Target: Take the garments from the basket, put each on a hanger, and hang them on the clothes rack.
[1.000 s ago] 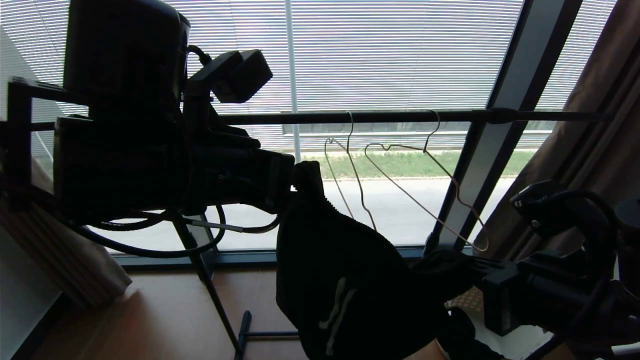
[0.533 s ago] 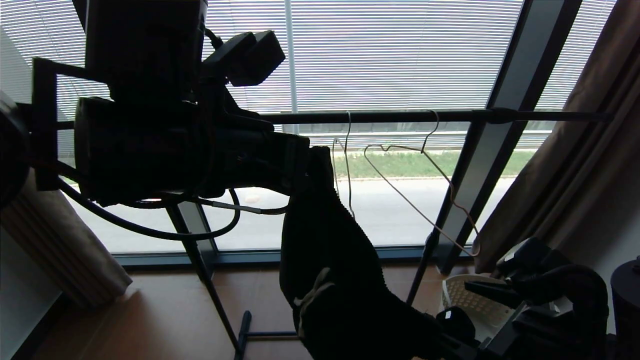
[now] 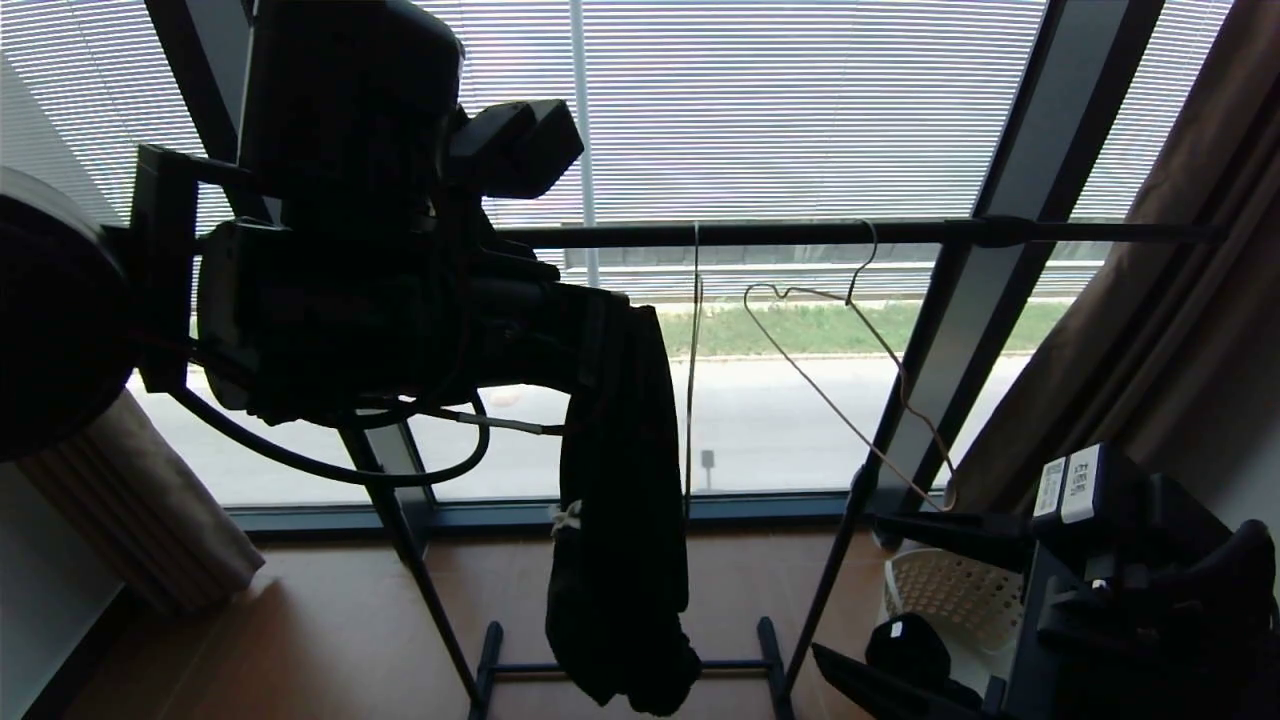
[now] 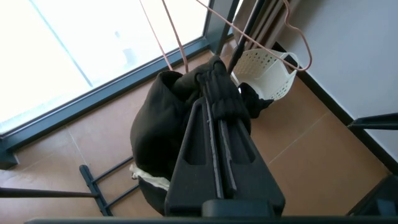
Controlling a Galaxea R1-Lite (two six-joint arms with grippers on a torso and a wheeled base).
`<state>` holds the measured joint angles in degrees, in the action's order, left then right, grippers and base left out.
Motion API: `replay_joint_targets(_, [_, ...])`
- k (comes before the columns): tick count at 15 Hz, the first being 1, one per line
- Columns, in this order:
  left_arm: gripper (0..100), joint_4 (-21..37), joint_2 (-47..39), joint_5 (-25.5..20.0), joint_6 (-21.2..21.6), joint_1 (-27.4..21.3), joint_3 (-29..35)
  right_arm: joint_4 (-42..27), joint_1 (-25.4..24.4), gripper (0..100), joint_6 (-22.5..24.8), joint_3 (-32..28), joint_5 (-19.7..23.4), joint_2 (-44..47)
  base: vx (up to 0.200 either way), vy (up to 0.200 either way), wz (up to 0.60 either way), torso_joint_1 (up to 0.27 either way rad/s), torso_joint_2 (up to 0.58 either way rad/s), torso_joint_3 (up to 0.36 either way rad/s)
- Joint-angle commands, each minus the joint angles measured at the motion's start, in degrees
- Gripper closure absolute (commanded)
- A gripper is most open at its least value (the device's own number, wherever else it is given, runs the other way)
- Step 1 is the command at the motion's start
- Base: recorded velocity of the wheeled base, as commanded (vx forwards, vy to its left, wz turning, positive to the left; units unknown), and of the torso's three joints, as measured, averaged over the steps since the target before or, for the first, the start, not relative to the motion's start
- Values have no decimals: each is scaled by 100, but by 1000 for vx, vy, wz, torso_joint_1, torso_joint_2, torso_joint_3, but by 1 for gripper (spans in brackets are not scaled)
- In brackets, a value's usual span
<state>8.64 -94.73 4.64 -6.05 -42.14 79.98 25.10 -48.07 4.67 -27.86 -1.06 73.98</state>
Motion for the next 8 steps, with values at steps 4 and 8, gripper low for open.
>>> replay_joint_targets(4, [100, -3, 25, 1, -11, -40, -123, -14, -141, 0, -10, -1829, -412, 1584, 0, 0, 0, 0, 0, 0])
replay_joint_targets(8, [100, 6, 131, 1, -2, -48, -194, 30, -273, 0, -309, -2453, -817, 2560, 0, 0, 0, 0, 0, 0])
